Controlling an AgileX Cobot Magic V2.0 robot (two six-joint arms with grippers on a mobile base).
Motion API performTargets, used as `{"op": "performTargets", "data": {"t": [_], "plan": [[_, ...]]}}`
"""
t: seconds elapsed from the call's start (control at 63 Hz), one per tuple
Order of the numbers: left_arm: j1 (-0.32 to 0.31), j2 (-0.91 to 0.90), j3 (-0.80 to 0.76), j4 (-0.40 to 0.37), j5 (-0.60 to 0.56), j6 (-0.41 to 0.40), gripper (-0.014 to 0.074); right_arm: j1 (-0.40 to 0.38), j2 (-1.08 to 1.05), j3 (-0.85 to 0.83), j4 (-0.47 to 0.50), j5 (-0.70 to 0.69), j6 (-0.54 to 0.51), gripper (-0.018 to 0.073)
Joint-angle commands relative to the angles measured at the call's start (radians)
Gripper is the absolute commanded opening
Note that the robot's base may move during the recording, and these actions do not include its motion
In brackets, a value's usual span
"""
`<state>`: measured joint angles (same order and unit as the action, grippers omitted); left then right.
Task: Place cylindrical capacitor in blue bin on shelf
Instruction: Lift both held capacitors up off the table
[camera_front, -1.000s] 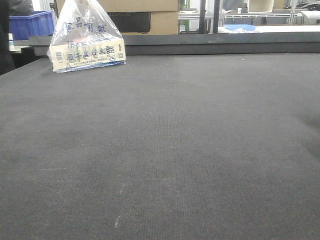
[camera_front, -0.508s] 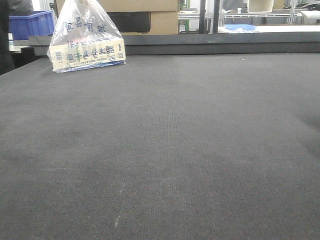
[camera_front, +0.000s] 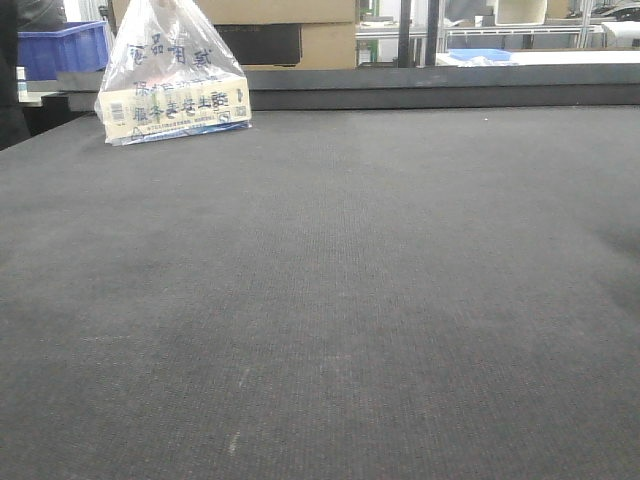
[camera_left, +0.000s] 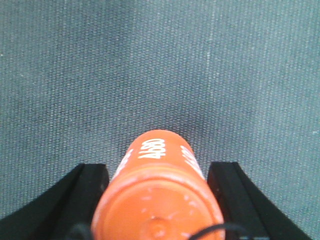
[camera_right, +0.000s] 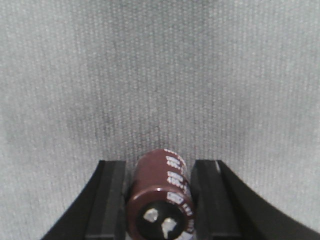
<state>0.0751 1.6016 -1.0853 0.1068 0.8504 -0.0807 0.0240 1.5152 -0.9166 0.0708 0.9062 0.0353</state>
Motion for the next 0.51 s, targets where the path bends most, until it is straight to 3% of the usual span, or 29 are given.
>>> {"op": "performTargets", "data": {"t": [0.0,0.286,0.492], "plan": [[0.002,-0.005,-0.011,0.001,0.005,-0.008,-0.0109,0.0,-0.005,-0.007,-0.005,-0.014,0.003,-0.0163],[0.002,-0.166,-0.009,-0.03,-0.05,-0.008,-0.0111,0.0,-0.159,-0.009,-0.005,-0.033,0.008,-0.0163],[0.002,-0.395,0.091,-0.057,-0.255,-0.008,-0.0111,0.0,-0.326,-0.007,-0.026,-0.2,-0.025,-0.0163]]}}
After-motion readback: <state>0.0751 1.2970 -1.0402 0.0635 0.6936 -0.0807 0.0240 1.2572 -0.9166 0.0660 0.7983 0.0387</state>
